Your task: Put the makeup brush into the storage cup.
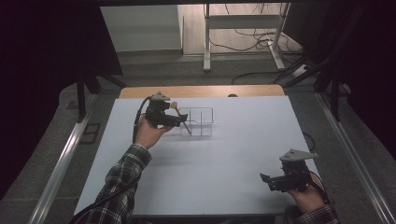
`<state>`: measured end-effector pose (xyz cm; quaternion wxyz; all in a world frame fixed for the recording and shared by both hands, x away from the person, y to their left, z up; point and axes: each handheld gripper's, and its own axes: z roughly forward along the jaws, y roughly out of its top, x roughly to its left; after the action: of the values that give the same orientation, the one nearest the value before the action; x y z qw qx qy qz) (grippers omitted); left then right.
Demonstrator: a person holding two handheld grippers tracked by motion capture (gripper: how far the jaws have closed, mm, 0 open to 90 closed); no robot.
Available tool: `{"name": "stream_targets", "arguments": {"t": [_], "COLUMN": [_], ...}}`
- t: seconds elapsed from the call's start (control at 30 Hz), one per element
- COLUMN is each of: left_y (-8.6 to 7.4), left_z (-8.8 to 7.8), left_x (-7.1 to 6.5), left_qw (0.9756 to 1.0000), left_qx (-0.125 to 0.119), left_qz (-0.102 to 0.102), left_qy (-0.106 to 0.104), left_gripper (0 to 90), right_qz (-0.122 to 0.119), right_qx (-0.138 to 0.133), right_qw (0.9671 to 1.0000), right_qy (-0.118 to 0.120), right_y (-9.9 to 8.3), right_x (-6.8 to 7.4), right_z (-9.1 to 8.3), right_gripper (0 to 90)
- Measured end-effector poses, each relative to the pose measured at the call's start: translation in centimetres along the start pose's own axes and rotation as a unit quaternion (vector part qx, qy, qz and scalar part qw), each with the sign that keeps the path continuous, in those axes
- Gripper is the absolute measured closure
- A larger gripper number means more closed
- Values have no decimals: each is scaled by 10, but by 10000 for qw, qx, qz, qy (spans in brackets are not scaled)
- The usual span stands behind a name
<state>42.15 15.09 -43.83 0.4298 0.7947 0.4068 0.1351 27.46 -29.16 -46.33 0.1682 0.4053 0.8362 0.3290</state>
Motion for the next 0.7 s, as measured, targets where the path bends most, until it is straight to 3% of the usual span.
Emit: {"name": "stream_targets", "arguments": {"t": [0.4,0.7], "left_y": [-3,-7], "left_z": [-2,-3], "left_x": [-1,-3], "left_qw": [10000,9997], "left_qx": [45,6], "left_qz": [54,260], "left_qy": [-57,-22], "left_gripper": [26,12], "right_qz": [32,32], "right_qx": [-6,1], "right_qw": [10000,10000], "right_qy": [16,23], "right_y": [0,0], "right_x": [-1,-1], "right_z": [0,0], "right_gripper": [12,13]}}
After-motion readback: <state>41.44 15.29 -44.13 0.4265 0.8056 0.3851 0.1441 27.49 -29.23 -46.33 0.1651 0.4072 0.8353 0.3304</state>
